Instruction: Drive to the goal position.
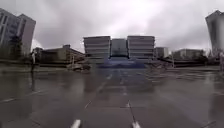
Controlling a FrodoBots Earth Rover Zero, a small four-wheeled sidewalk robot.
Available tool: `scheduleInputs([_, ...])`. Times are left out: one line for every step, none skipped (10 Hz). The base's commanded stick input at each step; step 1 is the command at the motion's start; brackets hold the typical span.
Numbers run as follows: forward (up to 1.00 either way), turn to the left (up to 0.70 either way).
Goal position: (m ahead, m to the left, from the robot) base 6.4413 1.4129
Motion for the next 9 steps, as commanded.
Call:
scheduleInputs([1.00, 0.00])
scheduleInputs([1.00, 0.00])
scheduleInputs([1.00, 0.00])
scheduleInputs([1.00, 0.00])
scheduleInputs([1.00, 0.00])
scheduleInputs([1.00, -0.01])
scheduleInputs([1.00, -0.02])
scheduleInputs([1.00, -0.02])
scheduleInputs([1.00, -0.01])
